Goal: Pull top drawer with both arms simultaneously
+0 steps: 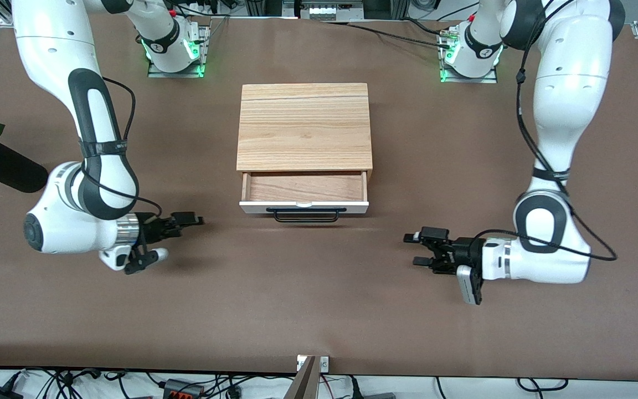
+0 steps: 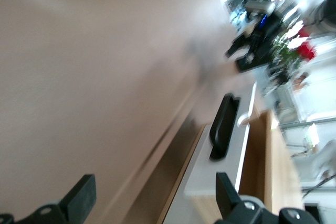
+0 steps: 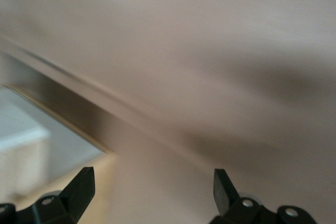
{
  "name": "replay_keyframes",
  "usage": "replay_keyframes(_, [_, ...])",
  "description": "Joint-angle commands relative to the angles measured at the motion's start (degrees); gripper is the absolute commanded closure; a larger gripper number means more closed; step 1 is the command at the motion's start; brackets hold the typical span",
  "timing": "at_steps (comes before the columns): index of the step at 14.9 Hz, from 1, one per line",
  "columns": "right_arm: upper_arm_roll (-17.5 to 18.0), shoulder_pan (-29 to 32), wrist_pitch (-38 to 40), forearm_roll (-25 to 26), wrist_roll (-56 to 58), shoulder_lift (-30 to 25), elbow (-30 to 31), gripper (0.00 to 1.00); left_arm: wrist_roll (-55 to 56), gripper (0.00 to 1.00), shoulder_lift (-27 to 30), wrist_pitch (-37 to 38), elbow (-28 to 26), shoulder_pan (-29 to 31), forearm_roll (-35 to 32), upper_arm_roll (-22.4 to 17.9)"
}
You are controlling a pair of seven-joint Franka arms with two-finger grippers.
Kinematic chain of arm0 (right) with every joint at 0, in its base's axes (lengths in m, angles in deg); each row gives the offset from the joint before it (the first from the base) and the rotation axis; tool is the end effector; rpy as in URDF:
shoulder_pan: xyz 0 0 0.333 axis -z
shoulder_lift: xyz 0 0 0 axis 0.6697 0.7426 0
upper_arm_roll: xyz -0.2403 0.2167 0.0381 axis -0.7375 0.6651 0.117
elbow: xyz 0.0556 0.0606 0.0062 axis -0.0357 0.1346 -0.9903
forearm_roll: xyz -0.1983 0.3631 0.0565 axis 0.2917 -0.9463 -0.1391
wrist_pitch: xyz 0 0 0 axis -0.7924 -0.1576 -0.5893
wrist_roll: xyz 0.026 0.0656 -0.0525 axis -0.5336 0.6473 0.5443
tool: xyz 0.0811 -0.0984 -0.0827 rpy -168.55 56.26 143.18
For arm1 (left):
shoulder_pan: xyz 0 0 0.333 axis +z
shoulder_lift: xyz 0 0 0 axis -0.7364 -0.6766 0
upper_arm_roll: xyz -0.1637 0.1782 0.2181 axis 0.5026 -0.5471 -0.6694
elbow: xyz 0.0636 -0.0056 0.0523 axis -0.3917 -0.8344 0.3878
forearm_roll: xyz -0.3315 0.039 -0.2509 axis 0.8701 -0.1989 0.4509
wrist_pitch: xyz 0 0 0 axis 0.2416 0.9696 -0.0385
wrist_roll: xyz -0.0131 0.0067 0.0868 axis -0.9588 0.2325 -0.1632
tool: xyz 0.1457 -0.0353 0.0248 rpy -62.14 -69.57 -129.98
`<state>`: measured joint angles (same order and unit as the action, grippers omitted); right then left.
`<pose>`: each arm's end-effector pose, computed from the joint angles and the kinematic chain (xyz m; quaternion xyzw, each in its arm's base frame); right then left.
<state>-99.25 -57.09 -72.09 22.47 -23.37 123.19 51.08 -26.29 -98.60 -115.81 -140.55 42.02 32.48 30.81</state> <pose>0.7085 0.1065 0.2317 -0.9613 -0.1688 0.0878 0.1993 0.7624 -0.1800 0.2578 0.8478 -0.2599 0.0372 0.4607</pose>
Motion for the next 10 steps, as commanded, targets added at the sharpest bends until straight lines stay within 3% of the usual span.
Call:
replay_keyframes(1, [-3.2,-0.5,4.2,9.3,-0.9,-4.6,0.8,0.0,4.9,0.0,3.8,3.4,1.7,1.1,-13.2,0.0])
replay_keyframes(4, [-4.9,-2.0,10.2,22.2,-1.1,-11.7,0.4,0.0,6.8,0.0,9.2,6.5,1.5,1.3,-24.4,-0.3])
replay_keyframes(7, [-7.7,-1.7,18.0,26.0,-1.1,-17.1,-1.0,0.0,12.3,0.0,15.3,9.6,1.3,0.8,-36.2,-0.1])
replay_keyframes(10, [-11.5,-1.8,33.2,27.2,-7.4,-18.4,-9.3,0.0,12.7,0.0,18.1,12.6,1.6,2.5,-38.4,-0.3])
